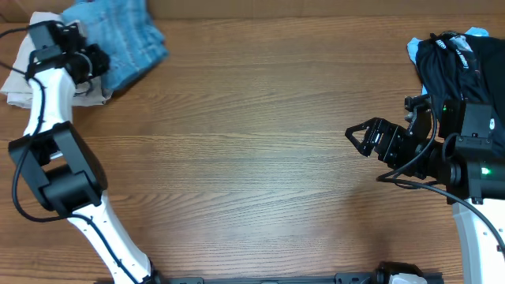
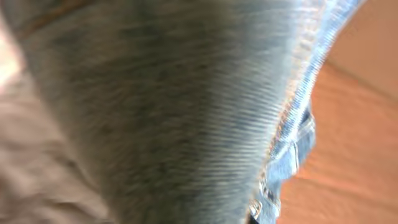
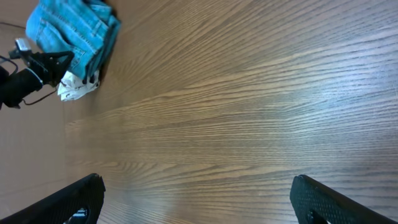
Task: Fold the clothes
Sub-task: 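Carry the jeans with the left gripper onto the beige garment at top left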
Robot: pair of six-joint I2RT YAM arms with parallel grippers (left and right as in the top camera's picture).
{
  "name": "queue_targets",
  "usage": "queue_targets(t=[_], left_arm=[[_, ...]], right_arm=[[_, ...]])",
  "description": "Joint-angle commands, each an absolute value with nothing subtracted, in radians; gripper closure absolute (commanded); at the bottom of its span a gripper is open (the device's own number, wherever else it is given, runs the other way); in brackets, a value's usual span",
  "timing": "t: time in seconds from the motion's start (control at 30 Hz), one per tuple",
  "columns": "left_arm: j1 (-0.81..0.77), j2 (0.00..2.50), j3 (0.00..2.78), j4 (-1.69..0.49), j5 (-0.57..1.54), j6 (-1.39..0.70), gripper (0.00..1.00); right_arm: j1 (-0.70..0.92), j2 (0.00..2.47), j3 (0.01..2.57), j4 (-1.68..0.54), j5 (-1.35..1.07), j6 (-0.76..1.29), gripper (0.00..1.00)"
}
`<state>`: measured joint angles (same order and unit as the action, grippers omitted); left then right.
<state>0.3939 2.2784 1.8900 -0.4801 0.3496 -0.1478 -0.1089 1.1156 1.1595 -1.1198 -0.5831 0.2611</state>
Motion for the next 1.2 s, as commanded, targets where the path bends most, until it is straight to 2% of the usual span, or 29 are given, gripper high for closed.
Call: queue_targets(t=[0.0, 0.33, 0.93, 1.17], left_arm=[[0.453, 2.261, 1.951, -0.441, 0.303, -0.277, 0.94], [0.504, 2.261, 1.951, -0.448, 0.247, -0.409, 0.93], [0.504, 2.261, 2.089, -0.527, 0.253, -0.405, 0.92], [0.504, 2.273, 2.076, -0.576, 0.162, -0.427, 0.90]], right_arm=[[-0.106, 1.113, 1.173, -1.122, -0.576, 0.255, 0.00], [-0.106, 1.113, 1.173, -1.131, -0.577, 0.255, 0.00], [-0.106, 1.113, 1.173, -1.155, -0.576, 0.255, 0.00], [-0.106, 1.113, 1.173, -1.158, -0.576, 0.255, 0.00]])
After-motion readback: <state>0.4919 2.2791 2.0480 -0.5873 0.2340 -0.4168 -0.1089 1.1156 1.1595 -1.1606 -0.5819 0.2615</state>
